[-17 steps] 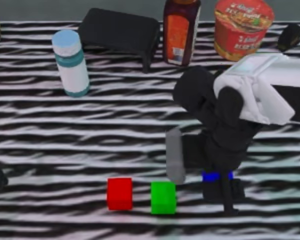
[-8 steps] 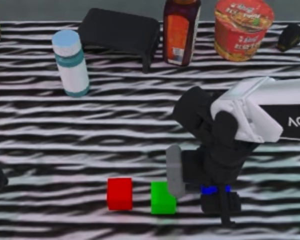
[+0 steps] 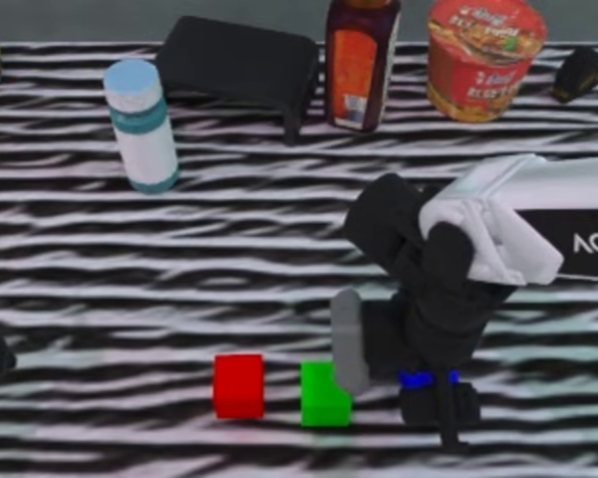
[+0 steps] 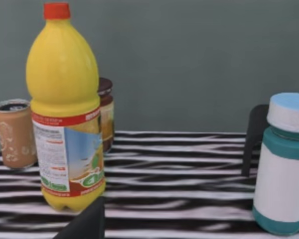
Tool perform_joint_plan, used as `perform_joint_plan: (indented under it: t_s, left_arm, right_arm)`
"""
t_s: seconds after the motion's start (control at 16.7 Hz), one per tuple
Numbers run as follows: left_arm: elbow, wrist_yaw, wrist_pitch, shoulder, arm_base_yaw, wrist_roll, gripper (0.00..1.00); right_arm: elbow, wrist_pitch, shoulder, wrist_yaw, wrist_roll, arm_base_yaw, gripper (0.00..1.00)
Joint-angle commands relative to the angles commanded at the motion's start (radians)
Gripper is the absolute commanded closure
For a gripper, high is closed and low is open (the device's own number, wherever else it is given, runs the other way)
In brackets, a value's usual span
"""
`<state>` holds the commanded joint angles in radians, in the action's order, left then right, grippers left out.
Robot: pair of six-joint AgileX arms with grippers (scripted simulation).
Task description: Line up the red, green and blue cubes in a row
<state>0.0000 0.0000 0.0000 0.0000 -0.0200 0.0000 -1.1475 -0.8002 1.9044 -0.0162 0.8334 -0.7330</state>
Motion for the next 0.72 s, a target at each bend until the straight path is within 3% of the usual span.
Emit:
perform_joint_plan:
  t_s: [0.3, 0.72]
  left_arm:
    - [0.0, 0.0, 0.0, 0.0, 0.0, 0.0, 0.0]
    - [0.0, 0.0, 0.0, 0.0, 0.0, 0.0, 0.0]
  right_arm:
    - [0.0, 0.0, 0.0, 0.0, 0.0, 0.0, 0.02]
    - [0.0, 0.0, 0.0, 0.0, 0.0, 0.0, 0.0]
